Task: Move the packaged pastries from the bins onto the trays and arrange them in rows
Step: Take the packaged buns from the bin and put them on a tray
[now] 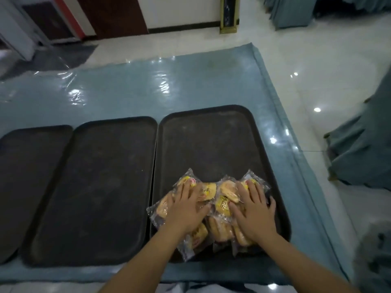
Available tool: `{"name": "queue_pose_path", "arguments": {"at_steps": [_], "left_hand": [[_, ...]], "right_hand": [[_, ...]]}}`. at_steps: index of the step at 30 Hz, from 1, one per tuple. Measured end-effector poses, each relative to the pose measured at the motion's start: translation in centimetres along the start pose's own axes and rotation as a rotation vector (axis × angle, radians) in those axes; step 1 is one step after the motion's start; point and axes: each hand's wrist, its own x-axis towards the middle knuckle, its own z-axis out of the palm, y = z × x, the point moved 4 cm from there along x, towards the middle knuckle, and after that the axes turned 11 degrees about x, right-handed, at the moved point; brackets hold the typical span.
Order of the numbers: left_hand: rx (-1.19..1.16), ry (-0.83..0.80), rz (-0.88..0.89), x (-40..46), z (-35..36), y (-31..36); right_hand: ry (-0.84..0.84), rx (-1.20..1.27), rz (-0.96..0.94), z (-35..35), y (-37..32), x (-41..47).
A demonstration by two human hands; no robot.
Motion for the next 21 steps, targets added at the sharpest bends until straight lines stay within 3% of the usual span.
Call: {"name": "queue_pose_path", "arguments": {"at_steps": [12,21], "left_hand": [[-0.073,0.024,-0.060,-2.0,0.8,-1.5],[-0.225,0.055,-0.160,-2.9,2.7,-0.6]], "right_hand": [[-0.021,0.033,-0.123,-1.1,1.0,-0.6],[0.016,0.325,-0.247,-2.6,3.0,-3.0]]}}
